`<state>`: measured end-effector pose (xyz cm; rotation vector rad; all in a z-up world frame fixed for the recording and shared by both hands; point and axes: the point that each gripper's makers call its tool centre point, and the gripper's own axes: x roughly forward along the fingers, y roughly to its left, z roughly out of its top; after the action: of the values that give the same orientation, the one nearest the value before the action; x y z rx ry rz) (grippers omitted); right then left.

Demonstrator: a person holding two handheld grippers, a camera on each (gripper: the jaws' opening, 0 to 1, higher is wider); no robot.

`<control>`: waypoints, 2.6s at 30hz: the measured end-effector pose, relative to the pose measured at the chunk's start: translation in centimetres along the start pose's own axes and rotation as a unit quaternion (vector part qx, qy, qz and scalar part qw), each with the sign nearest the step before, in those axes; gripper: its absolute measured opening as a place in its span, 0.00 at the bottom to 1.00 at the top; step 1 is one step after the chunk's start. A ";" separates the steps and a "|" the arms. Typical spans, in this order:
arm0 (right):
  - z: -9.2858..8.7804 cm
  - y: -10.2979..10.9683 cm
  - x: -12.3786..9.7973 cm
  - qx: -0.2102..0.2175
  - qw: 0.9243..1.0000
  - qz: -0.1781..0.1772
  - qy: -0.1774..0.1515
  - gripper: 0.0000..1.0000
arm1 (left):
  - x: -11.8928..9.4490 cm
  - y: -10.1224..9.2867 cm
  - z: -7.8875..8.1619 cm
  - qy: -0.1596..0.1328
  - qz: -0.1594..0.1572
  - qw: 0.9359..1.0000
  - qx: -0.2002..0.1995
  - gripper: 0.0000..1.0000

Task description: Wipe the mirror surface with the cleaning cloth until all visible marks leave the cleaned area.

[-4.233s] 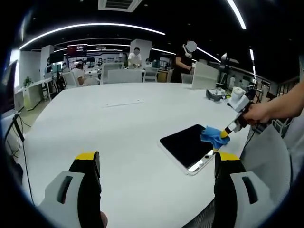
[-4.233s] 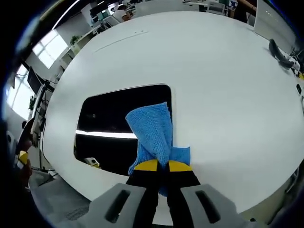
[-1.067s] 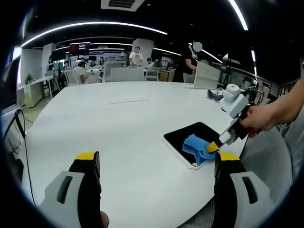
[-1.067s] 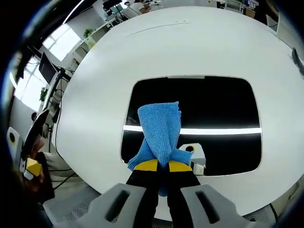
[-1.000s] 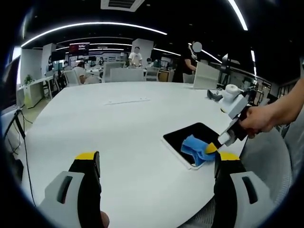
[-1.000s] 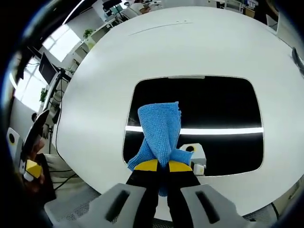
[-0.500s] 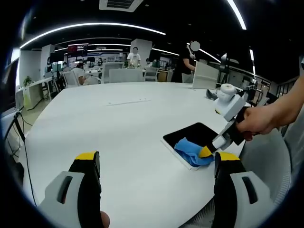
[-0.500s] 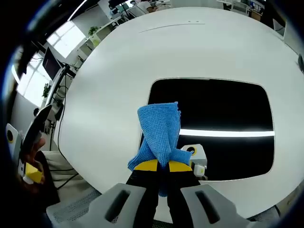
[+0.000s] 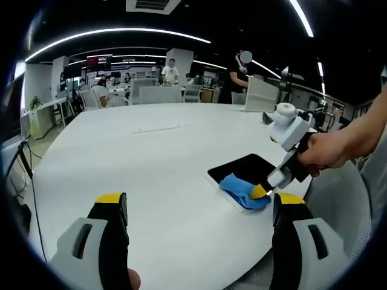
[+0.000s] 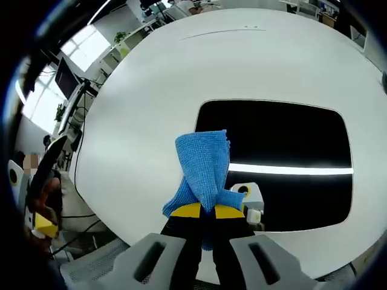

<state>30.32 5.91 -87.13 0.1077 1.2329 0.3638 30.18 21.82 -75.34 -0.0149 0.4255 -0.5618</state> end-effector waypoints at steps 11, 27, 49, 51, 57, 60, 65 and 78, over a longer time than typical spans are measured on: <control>1.7 -0.5 0.6 -0.035 0.999 -0.013 -0.006 0.00 | -0.5 -0.6 -0.9 0.009 -0.001 1.000 -0.002 0.99; 5.2 -1.3 1.2 -0.062 0.998 -0.034 -0.005 0.00 | -1.1 0.4 -1.7 0.021 0.009 1.000 -0.008 0.99; 9.1 -2.0 2.7 -0.081 0.995 -0.049 -0.005 0.00 | 0.1 0.1 -1.1 0.022 -0.001 1.000 -0.004 0.99; 9.6 -2.0 2.9 -0.086 0.995 -0.051 -0.006 0.00 | 0.2 0.3 -1.1 0.021 0.000 1.000 -0.004 0.99; 10.5 -2.1 3.3 -0.082 0.995 -0.054 -0.010 0.00 | 0.0 0.3 -1.2 0.026 0.001 1.000 0.000 0.99; 10.5 -2.1 3.3 -0.085 0.995 -0.052 -0.010 0.00 | 0.0 0.4 -1.3 0.027 0.002 1.000 -0.001 0.99; 10.2 -1.9 2.9 -0.094 0.994 -0.050 -0.010 0.00 | 0.3 0.6 -1.1 0.023 0.005 1.000 -0.003 0.99; 10.3 -2.5 2.7 -0.084 0.995 -0.047 -0.006 0.00 | -0.4 1.6 -0.8 0.013 0.018 1.000 -0.009 0.99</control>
<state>41.22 5.59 -86.83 -0.0918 1.1870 0.3830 30.40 23.45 -76.11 -0.0169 0.4549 -0.5224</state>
